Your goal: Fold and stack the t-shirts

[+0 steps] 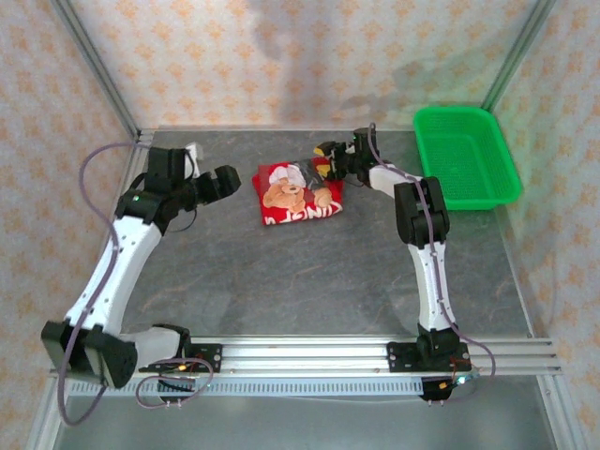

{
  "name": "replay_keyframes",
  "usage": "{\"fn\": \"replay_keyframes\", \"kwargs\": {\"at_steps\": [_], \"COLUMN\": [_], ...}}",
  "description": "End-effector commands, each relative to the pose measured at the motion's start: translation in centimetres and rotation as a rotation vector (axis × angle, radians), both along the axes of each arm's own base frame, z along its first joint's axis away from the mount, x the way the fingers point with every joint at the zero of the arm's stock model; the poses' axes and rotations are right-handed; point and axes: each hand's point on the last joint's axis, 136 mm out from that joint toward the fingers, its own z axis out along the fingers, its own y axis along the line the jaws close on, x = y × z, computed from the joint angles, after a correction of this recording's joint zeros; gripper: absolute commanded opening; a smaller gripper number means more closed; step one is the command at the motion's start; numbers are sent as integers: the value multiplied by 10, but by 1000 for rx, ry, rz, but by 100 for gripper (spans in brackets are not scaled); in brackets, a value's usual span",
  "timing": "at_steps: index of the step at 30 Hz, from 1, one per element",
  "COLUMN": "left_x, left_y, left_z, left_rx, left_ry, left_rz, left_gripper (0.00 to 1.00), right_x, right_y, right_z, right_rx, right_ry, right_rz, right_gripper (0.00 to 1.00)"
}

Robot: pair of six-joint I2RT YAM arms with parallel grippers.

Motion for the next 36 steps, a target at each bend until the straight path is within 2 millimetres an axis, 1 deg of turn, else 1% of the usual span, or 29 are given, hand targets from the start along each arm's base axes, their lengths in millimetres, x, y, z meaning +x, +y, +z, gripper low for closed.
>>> {"fn": "replay_keyframes", "kwargs": {"at_steps": [1,3,4,5,6,7,8,9,10,11,12,13,14,16,18,19,22,23,25,26,28,30,33,36], "left_x": [-23,-29,-32,-34,-35,-36,-37,-37,-36,-35,-34,-33,-33,-32,-31,-31,-27,-27,-24,-23,-18,-14,-6,9], "left_y": [45,62,72,80,89,96,101,107,112,115,121,127,132,140,145,148,151,152,151,151,148,147,148,147], "left_z": [2,14,19,21,23,25,25,25,21,16,8,-1,-8,-27,-42,-50,-73,-82,-95,-100,-110,-120,-135,-143], "left_rx": [169,237,276,307,335,360,374,387,395,404,420,436,449,472,481,488,519,534,553,558,560,557,577,595], "left_ry": [9,-9,-15,-19,-27,-36,-49,-70,-89,-102,-107,-106,-106,-132,-174,-193,-246,-255,-272,-275,-287,-299,-301,-314], "left_rz": [124,172,201,226,260,291,312,344,372,389,419,451,471,518,553,566,573,573,559,551,527,521,518,498], "left_gripper": [93,96,97,98,99,100,100,100,100,100,100,100,100,100,100,100,100,100,100,100,100,100,100,100], "right_x": [-2,-22,-36,-49,-66,-85,-104,-125,-145,-161,-179,-196,-210,-238,-257,-265,-284,-288,-297,-298,-288,-279,-268,-253], "right_y": [-2,-18,-27,-38,-49,-63,-75,-93,-111,-129,-152,-174,-191,-226,-252,-265,-289,-293,-306,-309,-298,-296,-299,-295], "right_z": [117,157,172,180,185,190,182,183,181,174,171,161,153,137,122,110,86,81,73,77,79,76,63,49], "right_rx": [197,175,132,75,-15,-137,-264,-408,-542,-656,-780,-885,-961,-1113,-1215,-1273,-1379,-1410,-1461,-1478,-1499,-1510,-1557,-1568], "right_ry": [-218,-311,-351,-370,-387,-413,-403,-416,-432,-425,-424,-412,-403,-399,-396,-392,-419,-433,-421,-429,-526,-582,-600,-630], "right_rz": [1,-12,-21,-28,-27,-24,-17,-32,-41,-57,-97,-142,-180,-276,-373,-420,-519,-530,-588,-601,-535,-543,-562,-551], "right_gripper": [61,67,70,72,74,82,86,89,90,92,95,98,100,99,99,99,99,99,99,99,99,99,99,100]}}
